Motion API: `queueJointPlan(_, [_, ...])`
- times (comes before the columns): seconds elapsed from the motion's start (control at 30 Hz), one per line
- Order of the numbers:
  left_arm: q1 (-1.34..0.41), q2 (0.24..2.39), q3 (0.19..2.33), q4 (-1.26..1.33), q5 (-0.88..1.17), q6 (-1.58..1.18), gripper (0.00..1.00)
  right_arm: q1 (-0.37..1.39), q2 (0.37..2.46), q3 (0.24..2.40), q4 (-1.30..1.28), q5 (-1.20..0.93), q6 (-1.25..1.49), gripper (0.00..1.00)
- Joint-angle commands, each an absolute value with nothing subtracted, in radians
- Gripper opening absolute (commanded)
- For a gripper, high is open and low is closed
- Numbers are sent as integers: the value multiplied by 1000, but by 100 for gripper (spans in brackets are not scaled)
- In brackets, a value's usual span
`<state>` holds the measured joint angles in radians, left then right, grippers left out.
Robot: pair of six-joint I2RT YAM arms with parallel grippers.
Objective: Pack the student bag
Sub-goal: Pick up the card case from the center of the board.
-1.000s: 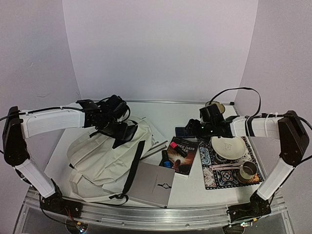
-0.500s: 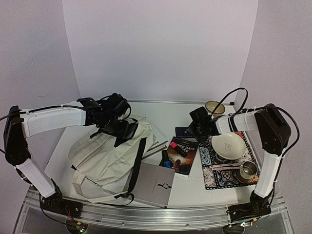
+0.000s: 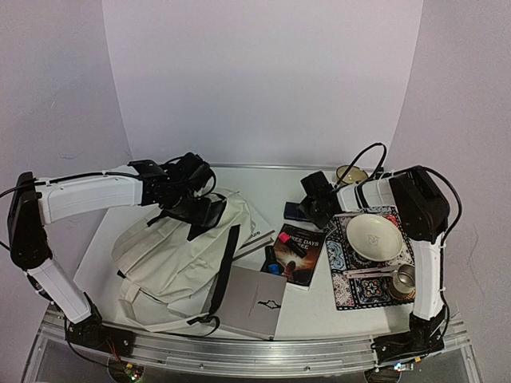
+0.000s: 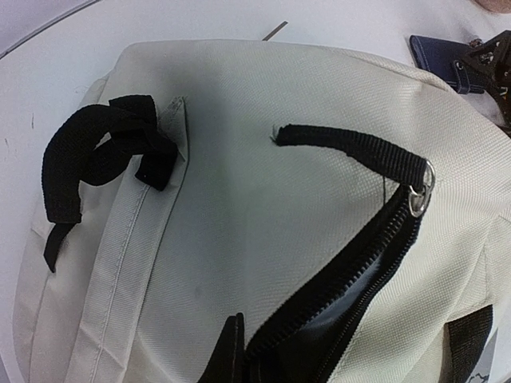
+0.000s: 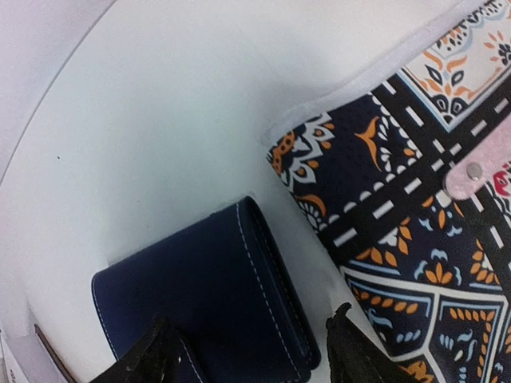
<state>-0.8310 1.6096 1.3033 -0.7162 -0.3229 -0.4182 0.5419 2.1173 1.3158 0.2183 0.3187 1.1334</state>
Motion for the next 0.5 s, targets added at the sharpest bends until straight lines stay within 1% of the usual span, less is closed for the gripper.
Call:
queueJointPlan(0.0, [-823, 1590, 1356, -711, -374, -407, 0, 521, 2199, 1337, 103, 279, 1093, 56])
queueJointPlan(0.1, [-823, 1590, 1352, -714, -379, -402, 0, 507, 2209, 1337, 104, 217, 1048, 45])
queueJointPlan(0.37, [-821, 1585, 1338, -717, -387, -402, 0, 482, 2117, 1256, 211, 0, 944, 32])
queueJointPlan(0.47, [-821, 1589, 1340, -716, -387, -401, 0, 473, 2096, 1237, 241, -65, 924, 30])
